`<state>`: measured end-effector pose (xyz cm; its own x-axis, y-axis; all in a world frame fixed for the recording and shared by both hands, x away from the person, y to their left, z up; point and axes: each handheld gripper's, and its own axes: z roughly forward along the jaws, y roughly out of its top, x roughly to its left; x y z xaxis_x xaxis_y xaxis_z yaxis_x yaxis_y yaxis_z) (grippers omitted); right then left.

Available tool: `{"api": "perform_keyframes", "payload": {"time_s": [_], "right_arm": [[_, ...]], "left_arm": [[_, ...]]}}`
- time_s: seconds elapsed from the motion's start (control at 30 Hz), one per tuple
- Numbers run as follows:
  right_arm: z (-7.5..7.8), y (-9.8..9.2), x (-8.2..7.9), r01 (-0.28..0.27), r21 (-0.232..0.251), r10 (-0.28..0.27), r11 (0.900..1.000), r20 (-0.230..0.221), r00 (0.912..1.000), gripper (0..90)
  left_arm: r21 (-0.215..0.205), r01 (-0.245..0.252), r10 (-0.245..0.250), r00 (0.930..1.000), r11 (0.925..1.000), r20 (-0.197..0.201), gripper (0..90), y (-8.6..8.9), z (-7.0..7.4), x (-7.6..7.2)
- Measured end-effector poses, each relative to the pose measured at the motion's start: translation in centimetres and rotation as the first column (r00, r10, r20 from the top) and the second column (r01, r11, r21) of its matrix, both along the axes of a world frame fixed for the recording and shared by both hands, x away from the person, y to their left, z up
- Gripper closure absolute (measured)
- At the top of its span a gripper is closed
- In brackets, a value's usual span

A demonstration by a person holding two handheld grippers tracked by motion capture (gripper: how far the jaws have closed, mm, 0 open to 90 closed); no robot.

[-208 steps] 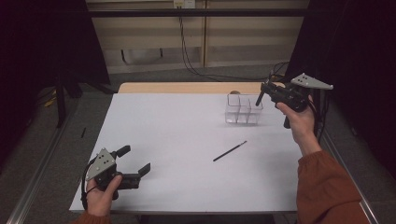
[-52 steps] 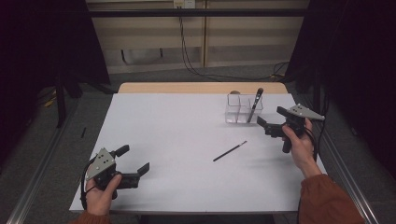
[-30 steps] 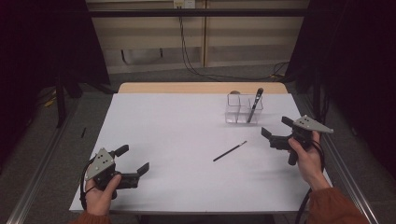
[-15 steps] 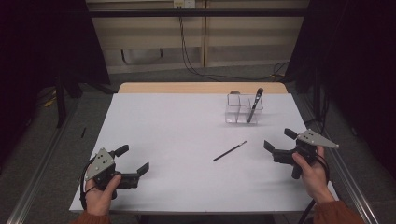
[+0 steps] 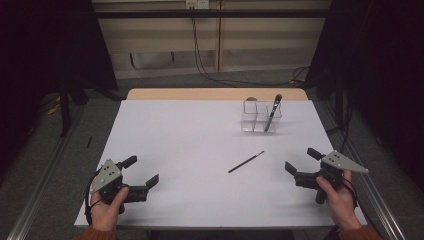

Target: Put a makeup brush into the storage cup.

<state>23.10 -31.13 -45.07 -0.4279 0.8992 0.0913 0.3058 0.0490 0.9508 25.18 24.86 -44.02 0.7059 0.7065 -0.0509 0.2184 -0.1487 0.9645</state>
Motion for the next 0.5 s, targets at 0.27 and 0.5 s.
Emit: {"api": "perform_keyframes", "payload": {"time_s": [0.27,0.5], "right_arm": [[-0.4,0.3,-1.7,-0.003,-0.022,0.003,1.000,0.008,1.0000,0.5],[-0.5,-0.1,-2.7,-0.024,-0.036,0.025,0.999,0.002,0.9997,0.0]], "left_arm": [[0.010,-0.001,0.001,0.9999,1.0000,0.012,2.2,-0.1,0.2,-0.4],[0.011,0.002,-0.002,0.9999,0.9999,0.016,2.2,-0.3,0.3,-0.4]]}}
